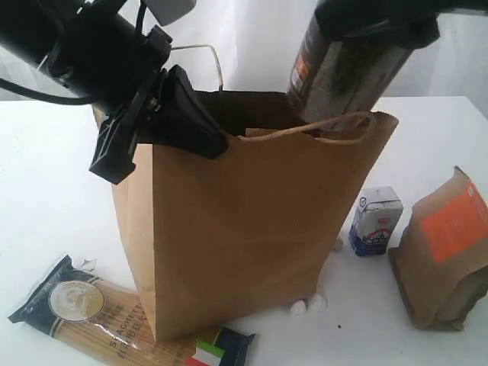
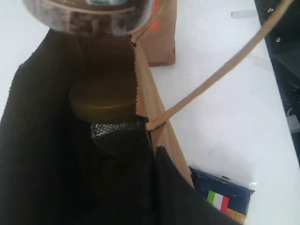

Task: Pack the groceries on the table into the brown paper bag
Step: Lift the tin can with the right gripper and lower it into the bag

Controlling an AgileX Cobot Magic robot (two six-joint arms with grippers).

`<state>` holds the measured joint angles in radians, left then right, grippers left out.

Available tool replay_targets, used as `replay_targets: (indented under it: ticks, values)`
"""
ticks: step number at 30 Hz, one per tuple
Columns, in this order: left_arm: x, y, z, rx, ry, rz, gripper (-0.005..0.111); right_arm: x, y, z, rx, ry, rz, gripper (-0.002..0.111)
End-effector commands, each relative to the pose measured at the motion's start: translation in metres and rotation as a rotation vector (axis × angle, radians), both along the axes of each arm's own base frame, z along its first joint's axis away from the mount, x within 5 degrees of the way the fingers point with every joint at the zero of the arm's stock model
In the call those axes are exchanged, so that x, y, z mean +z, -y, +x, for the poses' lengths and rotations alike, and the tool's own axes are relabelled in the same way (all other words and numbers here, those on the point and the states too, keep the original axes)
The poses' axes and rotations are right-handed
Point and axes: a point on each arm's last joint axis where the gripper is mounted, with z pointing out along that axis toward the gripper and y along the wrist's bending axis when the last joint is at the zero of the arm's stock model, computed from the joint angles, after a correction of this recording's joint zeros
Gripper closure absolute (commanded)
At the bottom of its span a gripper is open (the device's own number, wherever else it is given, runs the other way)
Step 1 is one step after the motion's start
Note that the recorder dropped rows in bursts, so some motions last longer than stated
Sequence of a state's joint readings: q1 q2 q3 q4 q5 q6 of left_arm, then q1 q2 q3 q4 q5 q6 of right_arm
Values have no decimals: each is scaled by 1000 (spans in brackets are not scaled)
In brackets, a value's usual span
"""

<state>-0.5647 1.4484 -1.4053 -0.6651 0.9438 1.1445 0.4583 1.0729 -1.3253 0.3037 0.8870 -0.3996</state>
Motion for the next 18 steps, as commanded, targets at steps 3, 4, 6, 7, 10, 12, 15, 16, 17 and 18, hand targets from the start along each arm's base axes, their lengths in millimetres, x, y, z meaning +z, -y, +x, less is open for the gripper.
replay_targets:
  ticks: [3, 4, 6, 7, 10, 12, 15, 16, 17, 18]
  values:
    - [10, 0, -9, -12, -14, -52, 107, 9, -12, 15, 50, 81, 30, 108]
    - [10, 0, -9, -12, -14, -52, 107, 8, -15, 18, 65, 76, 31, 108]
    - [10, 0, -9, -12, -14, -52, 107, 6, -20, 23, 90, 60, 43, 108]
    - [10, 0, -9, -12, -14, -52, 107, 6, -22, 25, 101, 49, 51, 108]
    - [10, 0, -9, -12, -14, -52, 107, 1, -28, 28, 148, 14, 45, 108]
    - [10, 0, -9, -12, -14, -52, 107, -1, -30, 29, 160, 0, 37, 108]
    - [10, 0, -9, -11, -13, -53, 107, -3, -37, 27, 192, -6, 27, 108]
    - [10, 0, -8, -9, -12, -54, 107, -4, -40, 25, 207, -5, 23, 108]
    - [10, 0, -8, -8, -10, -55, 107, -4, -43, 23, 223, -4, 22, 108]
    - [10, 0, -8, -8, -10, -55, 107, -5, -46, 22, 235, -8, 20, 108]
